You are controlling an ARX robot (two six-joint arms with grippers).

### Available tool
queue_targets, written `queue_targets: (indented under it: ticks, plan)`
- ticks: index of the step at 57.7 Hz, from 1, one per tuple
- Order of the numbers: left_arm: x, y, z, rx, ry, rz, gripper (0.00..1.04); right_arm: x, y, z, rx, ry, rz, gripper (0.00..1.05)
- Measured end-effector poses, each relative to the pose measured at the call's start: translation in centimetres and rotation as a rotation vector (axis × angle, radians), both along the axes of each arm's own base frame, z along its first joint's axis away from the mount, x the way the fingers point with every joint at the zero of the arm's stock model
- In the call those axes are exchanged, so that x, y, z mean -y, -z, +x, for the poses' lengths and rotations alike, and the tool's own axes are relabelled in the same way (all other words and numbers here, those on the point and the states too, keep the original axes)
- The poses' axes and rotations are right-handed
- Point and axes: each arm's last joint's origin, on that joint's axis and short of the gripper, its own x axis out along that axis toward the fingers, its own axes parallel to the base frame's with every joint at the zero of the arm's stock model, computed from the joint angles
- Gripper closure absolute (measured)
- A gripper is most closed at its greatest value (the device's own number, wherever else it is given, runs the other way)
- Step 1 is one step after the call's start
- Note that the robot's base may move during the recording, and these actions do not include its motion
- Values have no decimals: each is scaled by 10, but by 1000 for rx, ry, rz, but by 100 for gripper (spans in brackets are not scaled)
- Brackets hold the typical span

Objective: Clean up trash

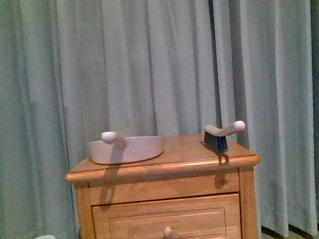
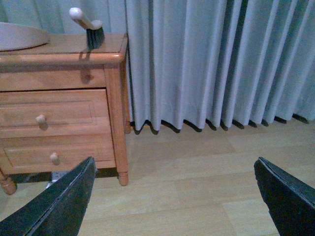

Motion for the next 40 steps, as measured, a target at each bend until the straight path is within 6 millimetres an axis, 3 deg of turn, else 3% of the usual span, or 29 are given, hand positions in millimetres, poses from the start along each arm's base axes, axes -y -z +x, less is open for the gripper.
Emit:
queue_targets:
  ticks: [40]
  plan:
    - [0, 0, 0, 0, 0, 0, 8, 0, 0, 0, 0, 0, 0, 7]
